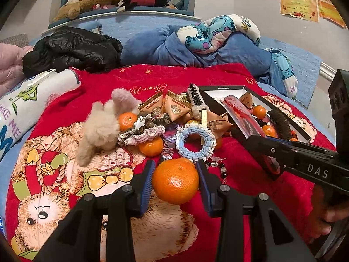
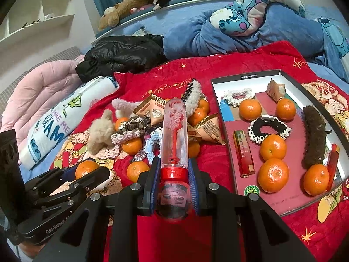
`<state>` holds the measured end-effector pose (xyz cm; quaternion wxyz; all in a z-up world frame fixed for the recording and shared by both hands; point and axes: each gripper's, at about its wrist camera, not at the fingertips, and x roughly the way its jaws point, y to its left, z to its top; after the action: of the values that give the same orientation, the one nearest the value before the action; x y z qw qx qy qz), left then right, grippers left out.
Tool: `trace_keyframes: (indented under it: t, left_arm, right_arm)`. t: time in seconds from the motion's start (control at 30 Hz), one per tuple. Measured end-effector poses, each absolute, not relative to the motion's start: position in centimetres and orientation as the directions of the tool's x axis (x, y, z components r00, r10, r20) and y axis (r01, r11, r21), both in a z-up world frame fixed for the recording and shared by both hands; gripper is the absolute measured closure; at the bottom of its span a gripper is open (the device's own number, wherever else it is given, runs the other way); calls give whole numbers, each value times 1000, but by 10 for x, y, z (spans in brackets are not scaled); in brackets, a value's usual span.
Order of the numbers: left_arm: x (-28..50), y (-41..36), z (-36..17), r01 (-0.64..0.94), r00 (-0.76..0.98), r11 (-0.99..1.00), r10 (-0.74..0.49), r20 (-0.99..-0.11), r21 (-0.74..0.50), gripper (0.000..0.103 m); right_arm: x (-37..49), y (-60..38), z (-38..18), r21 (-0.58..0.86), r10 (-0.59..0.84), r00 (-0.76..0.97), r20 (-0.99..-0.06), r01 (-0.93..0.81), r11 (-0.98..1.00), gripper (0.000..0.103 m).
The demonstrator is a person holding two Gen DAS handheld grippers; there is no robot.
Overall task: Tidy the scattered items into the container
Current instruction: 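Carry the orange in the left gripper while the right gripper carries the tube toward the box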
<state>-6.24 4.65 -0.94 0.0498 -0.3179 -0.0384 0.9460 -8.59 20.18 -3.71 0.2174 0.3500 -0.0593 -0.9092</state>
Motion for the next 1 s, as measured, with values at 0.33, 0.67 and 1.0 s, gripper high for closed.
trace_keyframes:
  t: [0.33, 0.67, 1.0]
  left_arm:
    - [-65, 57, -1, -94, -800, -983, 169, -575, -158, 63]
    - [-63, 93, 8, -139, -800, -975, 213, -561, -172, 63]
    - [-54, 157, 10, -337, -733, -921, 387, -559, -196, 63]
  right_arm:
    - [-75, 229, -28, 319, -468, -666, -581, 343, -884, 79]
    - [-63, 287, -18, 335, -413, -718, -560, 260, -906, 79]
    - [-47, 348, -17, 334, -347, -763, -546, 181, -925, 79]
